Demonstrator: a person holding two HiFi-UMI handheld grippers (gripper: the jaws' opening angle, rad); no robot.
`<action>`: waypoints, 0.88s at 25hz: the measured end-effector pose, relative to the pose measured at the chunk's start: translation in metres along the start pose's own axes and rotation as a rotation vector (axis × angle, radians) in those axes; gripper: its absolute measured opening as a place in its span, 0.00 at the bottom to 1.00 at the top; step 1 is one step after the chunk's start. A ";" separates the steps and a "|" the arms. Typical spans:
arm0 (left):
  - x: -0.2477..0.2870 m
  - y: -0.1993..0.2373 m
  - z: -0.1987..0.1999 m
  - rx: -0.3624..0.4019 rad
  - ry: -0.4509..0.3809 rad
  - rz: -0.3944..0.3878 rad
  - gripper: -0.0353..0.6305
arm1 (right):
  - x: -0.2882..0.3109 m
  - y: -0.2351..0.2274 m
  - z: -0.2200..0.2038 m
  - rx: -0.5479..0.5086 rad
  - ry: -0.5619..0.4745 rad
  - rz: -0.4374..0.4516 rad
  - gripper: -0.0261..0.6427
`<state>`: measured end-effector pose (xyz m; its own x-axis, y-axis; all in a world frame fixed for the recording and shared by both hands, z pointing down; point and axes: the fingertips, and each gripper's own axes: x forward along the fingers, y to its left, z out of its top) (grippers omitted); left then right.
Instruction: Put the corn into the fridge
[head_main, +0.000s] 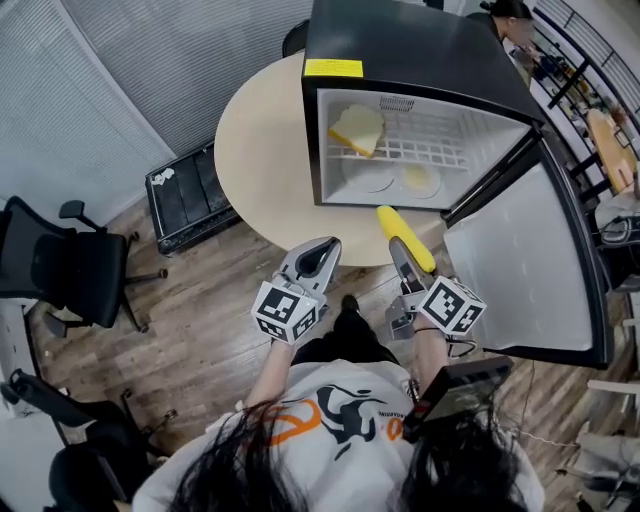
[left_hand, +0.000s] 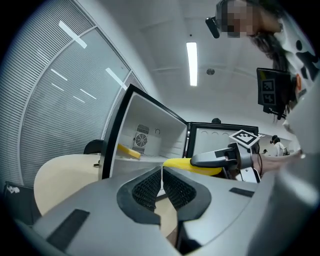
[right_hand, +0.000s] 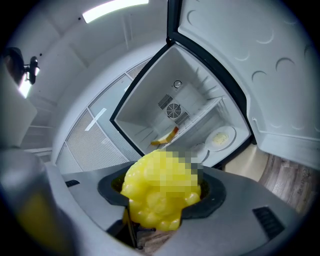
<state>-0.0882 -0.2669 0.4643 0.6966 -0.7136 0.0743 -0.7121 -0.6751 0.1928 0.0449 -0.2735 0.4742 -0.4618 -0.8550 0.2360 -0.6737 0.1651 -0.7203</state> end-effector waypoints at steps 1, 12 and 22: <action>0.004 0.001 0.001 0.001 0.001 0.001 0.08 | 0.004 -0.003 0.006 -0.002 -0.005 0.000 0.42; 0.066 0.011 0.008 0.004 0.017 -0.028 0.08 | 0.056 -0.030 0.083 -0.070 -0.047 0.008 0.42; 0.123 0.012 0.011 0.040 0.060 -0.095 0.08 | 0.116 -0.056 0.144 -0.285 -0.048 -0.039 0.42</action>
<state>-0.0116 -0.3648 0.4647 0.7645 -0.6340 0.1164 -0.6444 -0.7472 0.1624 0.1119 -0.4532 0.4479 -0.4092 -0.8845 0.2241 -0.8285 0.2572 -0.4974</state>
